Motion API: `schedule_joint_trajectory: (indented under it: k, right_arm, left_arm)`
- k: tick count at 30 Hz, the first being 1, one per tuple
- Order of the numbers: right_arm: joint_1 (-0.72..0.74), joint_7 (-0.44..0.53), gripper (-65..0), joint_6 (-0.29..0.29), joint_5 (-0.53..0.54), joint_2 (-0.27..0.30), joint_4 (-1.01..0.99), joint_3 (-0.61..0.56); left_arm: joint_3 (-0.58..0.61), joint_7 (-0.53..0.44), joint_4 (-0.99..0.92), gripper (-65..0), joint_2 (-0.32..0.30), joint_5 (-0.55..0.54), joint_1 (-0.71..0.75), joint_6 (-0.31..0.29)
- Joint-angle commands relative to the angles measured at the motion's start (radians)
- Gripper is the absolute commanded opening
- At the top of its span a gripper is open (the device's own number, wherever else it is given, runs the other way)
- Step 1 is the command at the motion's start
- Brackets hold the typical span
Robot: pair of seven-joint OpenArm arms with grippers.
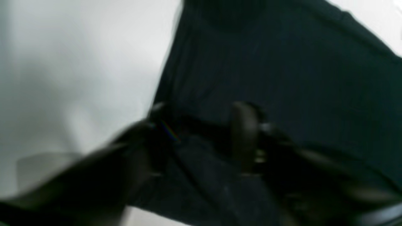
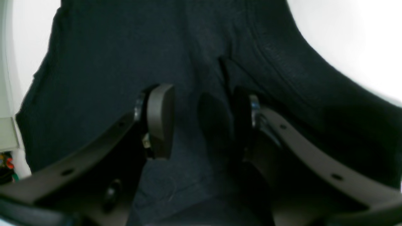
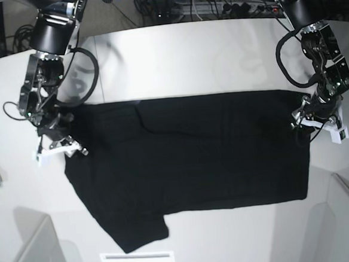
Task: Fold the T-shirt properly
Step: 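Release the shirt and lift both grippers away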
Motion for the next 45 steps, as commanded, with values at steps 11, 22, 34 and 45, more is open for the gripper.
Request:
schedule_joint_trajectory:
  k: [11,22,34,45]
  right_arm:
    - [-0.163,0.124,-36.3,0.007,0.009,-0.019,0.285,0.095]
    - [-0.382,0.144,-35.6,0.007,0.011,-0.148,0.523,0.095]
    - [-0.528,0.192,-32.6,0.007,0.261,-0.182,0.523,0.184]
    - [-0.520,0.192,-32.1,0.007,0.229,-0.181,0.439,0.192]
  left_arm:
    - [-0.338,-0.012,0.130,-12.3,0.056,-0.109,0.053,-0.011]
    - [-0.405,-0.018,0.158,-12.8,0.059,-0.336,0.315,-0.025]
    - [-0.583,-0.017,0.147,-13.2,0.102,-0.331,0.407,-0.256]
    - [-0.497,-0.017,0.145,-13.2,0.134,-0.331,0.403,-0.253]
